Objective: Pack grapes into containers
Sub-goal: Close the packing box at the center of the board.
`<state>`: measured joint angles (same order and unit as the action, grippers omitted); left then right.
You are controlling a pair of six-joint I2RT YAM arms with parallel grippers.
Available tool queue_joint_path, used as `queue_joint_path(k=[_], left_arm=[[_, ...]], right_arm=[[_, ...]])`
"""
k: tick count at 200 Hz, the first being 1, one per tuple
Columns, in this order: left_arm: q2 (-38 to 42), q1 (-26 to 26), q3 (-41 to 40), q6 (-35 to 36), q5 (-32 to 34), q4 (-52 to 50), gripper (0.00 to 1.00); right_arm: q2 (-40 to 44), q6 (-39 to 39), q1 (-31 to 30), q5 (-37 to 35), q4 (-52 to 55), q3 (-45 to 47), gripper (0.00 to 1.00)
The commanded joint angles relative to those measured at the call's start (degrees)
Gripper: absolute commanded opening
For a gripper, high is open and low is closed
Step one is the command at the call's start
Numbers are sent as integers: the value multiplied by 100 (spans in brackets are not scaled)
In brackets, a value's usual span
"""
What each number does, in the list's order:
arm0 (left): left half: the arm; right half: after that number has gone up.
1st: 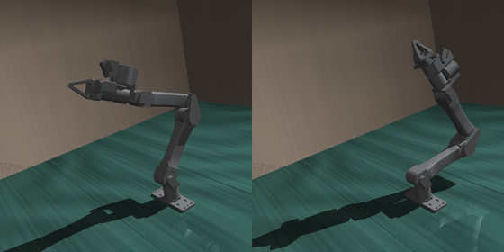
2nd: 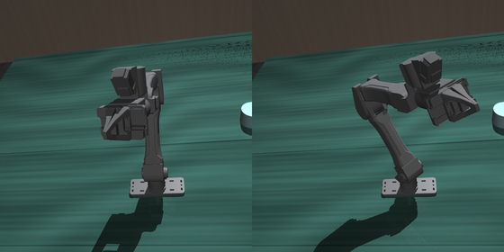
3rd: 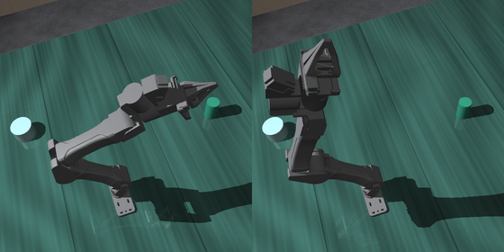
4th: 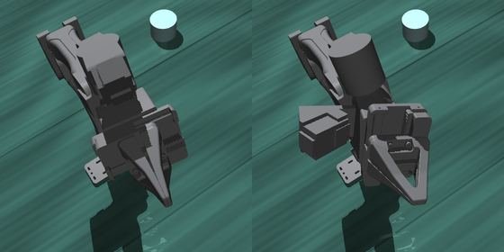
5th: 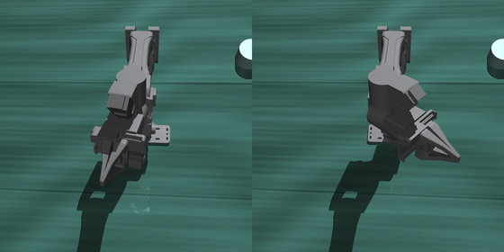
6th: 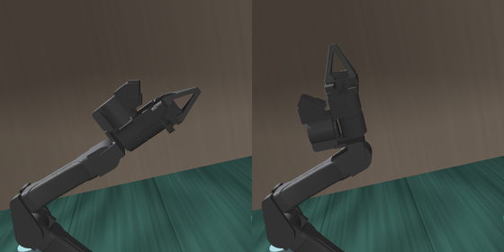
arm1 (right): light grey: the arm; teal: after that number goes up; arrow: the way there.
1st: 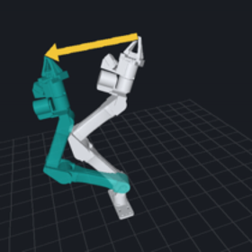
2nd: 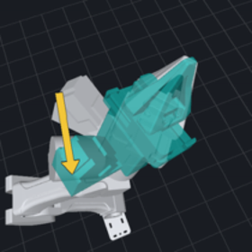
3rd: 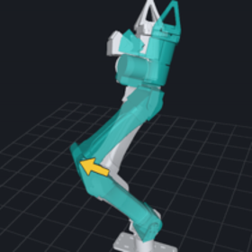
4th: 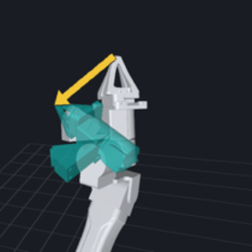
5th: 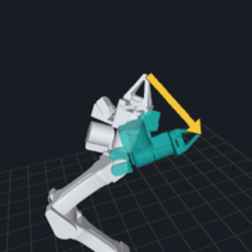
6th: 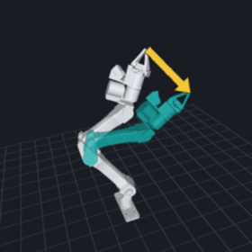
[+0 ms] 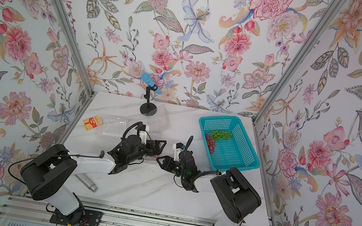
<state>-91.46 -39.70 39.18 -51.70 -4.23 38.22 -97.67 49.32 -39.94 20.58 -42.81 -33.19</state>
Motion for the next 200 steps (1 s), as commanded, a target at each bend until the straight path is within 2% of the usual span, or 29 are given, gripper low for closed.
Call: queue_joint_path(k=[1,55,200], left_arm=[[-93,-74,134,-24,63,-18,100],[-138,-97,108,-42,63,14,100],[-269,-163,64,-130,89,135,100]], right_arm=[[-108,113,4,65,-341,-74,49],[-196,294,4,113,-644,-69,41],[-613,601,-42,183,-1125,-109,30]])
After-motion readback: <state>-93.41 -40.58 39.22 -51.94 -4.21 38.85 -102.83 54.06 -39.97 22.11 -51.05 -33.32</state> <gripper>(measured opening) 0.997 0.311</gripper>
